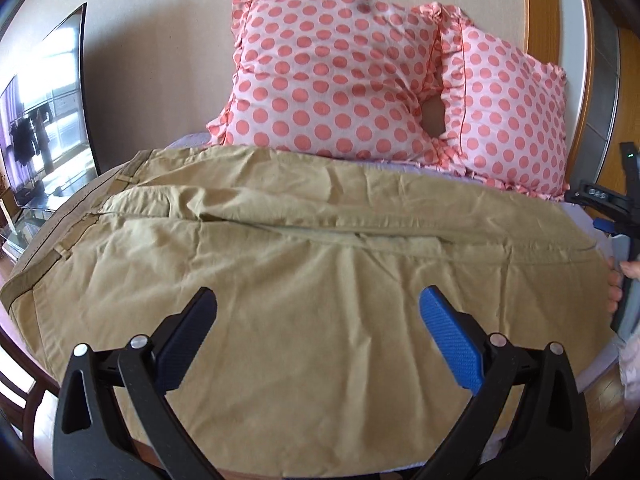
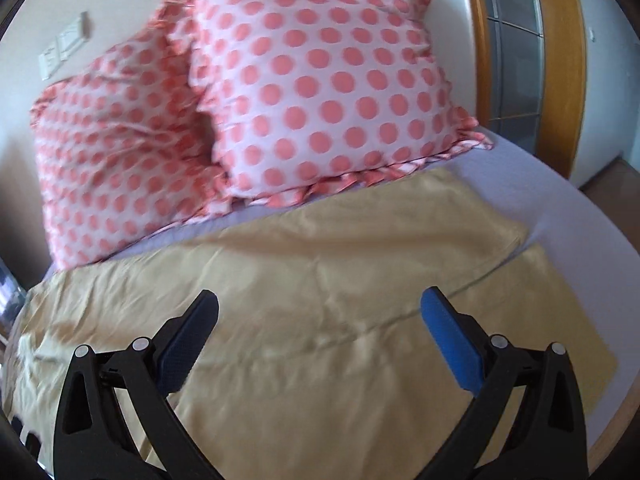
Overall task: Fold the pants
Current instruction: 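Reach over the khaki trousers and pinch a leg edge with the right gripper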
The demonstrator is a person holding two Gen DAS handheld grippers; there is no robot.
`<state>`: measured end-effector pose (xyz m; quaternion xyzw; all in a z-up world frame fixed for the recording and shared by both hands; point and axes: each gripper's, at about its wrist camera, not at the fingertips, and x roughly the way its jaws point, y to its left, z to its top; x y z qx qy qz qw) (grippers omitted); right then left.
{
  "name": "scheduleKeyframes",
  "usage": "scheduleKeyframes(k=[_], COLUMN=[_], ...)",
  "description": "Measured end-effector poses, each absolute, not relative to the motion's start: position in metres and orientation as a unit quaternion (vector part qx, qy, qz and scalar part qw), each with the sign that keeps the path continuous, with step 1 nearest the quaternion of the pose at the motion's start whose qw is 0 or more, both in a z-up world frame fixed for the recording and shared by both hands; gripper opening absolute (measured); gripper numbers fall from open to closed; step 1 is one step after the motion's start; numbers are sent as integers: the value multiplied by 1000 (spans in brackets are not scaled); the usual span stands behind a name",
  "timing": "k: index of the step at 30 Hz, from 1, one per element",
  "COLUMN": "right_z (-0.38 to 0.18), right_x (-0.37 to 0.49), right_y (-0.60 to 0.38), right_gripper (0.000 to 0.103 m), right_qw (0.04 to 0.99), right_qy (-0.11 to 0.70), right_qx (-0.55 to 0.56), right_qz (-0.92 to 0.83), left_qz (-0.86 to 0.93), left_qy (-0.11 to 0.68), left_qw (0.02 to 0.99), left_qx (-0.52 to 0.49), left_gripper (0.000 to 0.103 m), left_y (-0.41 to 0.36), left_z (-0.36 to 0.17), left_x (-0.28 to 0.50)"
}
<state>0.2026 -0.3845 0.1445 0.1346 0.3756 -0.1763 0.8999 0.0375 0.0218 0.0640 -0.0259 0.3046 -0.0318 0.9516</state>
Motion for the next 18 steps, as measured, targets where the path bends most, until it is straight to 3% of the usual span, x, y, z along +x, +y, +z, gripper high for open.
scheduleKeyframes(k=[3,13,16,18], right_z=[125,71,65,63], right_x=[264,361,354,345], right_y=[-436,-495,-491,-496], right_gripper=[73,68,48,25], right_qw=[862,785,805,817], right_qy=[409,453,426,415], right_qx=[181,189,161,168], right_qz=[-239,-379,-379,-364], left_qz=[-43,-63,-68,-69], left_qy=[294,279,281,284], left_qw=[954,956,955,954], left_qx=[-47,-56,-63,-71], left_gripper=[101,101,101,101], left_y=[28,38,39,40], left_z=[70,67,64,62], left_x=[51,74,78,81])
